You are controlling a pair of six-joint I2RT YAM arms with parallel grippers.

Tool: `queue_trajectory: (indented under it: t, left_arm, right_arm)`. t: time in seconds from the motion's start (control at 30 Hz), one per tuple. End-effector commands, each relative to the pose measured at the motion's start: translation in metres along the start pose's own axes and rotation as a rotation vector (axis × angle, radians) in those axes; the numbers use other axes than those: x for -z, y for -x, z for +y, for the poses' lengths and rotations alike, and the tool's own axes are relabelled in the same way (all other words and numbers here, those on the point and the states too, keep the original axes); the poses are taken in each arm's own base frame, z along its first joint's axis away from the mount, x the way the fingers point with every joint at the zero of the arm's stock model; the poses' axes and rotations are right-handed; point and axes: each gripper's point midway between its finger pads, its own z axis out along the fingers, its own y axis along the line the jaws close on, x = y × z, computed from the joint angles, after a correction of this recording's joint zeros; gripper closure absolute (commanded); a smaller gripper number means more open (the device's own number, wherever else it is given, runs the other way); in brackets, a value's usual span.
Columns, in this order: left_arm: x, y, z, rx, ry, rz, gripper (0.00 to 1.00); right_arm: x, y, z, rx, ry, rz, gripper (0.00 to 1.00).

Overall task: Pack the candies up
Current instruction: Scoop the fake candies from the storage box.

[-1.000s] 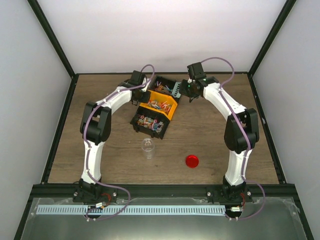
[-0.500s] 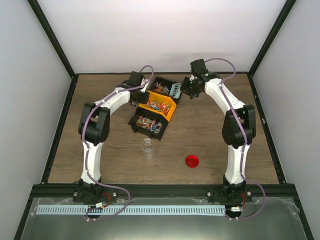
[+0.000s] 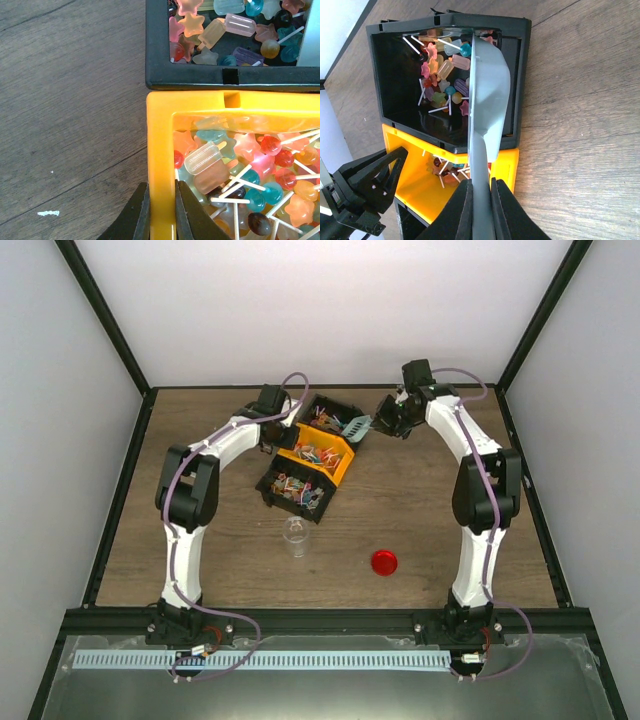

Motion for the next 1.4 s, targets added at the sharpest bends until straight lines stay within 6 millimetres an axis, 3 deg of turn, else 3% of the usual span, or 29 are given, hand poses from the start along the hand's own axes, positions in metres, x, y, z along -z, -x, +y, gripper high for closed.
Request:
queue_trajectory:
  t: [0.0,0.2,0.6,1.1,1.2,1.37]
  left_arm:
    - [0.008,-0.001,-0.005,-0.032,-0.008,-0.004,0.96]
    - [0.005,-0.005,-0.012,-0.052,-0.046,0.001,0.96]
    - [-0.005,-0.016,-0.021,-0.059,-0.107,0.034,0.96]
    - [-0.007,-0.021,-0.029,-0.047,-0.157,0.048,0.96]
    - [-0.006,-0.02,-0.023,-0.035,-0.135,0.044,0.96]
    - [-0.005,-0.02,-0.011,-0.01,-0.111,0.037,0.96]
  right_arm:
    - [0.001,-0.007,-0.007,-0.043,-0.047,0.066,0.99]
    - [-0.005,-0.002,-0.011,-0.05,-0.096,0.094,0.99]
    - [-0.059,0.0,-0.035,-0.002,-0.112,0.163,0.99]
    - [-0.115,-0.018,-0.005,-0.01,0.153,0.232,0.99]
    - [-0.105,-0.012,-0.001,0.014,0.13,0.197,0.99]
    - [-0.053,0.014,0.0,0.053,0.002,0.063,0.99]
